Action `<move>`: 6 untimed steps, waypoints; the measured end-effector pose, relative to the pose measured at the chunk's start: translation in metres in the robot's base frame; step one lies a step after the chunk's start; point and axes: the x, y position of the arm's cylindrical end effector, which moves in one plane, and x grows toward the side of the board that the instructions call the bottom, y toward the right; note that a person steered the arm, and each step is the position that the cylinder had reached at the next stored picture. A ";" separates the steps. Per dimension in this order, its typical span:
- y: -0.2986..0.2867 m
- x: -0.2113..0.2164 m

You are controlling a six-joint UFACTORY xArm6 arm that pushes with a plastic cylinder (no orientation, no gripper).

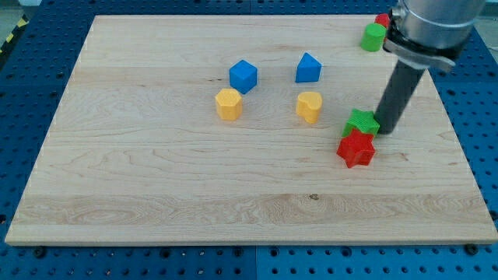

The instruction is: Move the red star below the yellow heart

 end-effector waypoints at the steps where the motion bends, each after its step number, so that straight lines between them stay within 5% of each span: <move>1: 0.027 0.031; 2: 0.029 0.042; 6: -0.111 0.042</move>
